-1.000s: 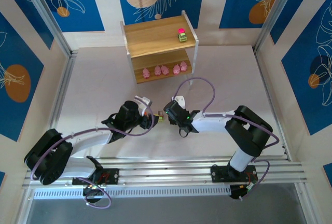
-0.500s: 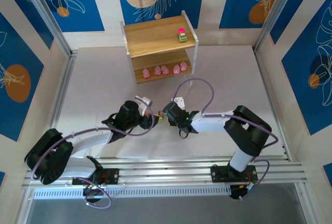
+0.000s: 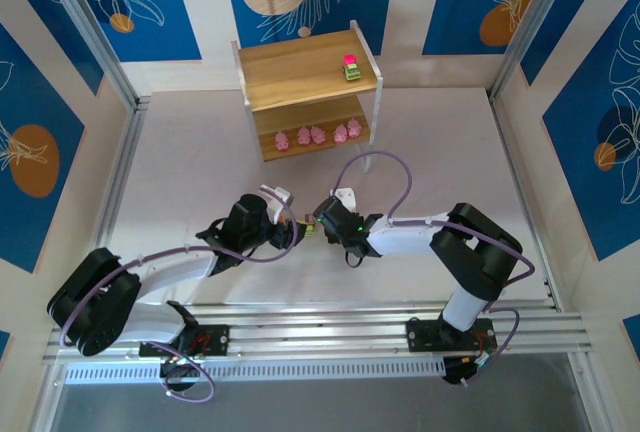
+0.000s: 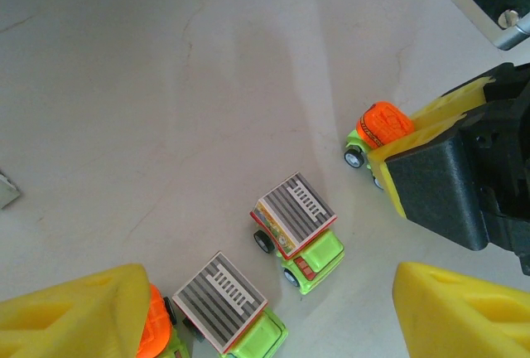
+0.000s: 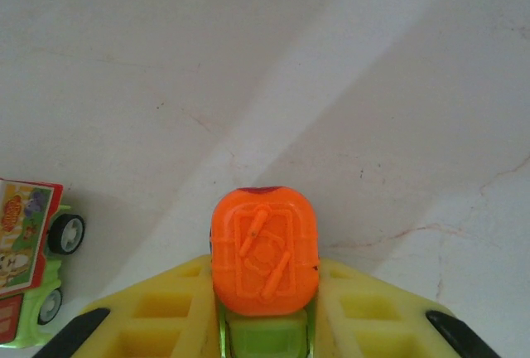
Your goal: Place and organize the plastic toys onto the shelf
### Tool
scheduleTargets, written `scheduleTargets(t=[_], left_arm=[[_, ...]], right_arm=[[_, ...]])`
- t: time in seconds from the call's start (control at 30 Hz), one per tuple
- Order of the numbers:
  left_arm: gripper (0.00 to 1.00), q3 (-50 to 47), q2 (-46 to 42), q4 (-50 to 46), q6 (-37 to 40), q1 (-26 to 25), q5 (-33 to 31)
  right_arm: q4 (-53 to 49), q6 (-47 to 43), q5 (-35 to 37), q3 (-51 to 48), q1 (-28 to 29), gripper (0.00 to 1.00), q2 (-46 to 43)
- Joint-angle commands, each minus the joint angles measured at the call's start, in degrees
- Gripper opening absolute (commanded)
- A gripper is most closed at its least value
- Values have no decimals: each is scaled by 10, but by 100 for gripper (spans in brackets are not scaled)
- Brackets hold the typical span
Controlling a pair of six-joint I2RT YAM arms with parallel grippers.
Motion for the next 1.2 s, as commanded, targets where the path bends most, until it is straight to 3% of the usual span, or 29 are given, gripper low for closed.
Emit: scheduleTargets(t=[0.0,0.63,1.17], left_arm=[[77,15,2,-4,4,6,10],[77,14,3,-4,4,5,11],[77,14,6,2,3,4,6]], right_arm=[[-19,-4,14,9,3,22,-1],[-173,-52,-2,67,3,20,-124],[-313,-107,-16,209,-4,19,-169]])
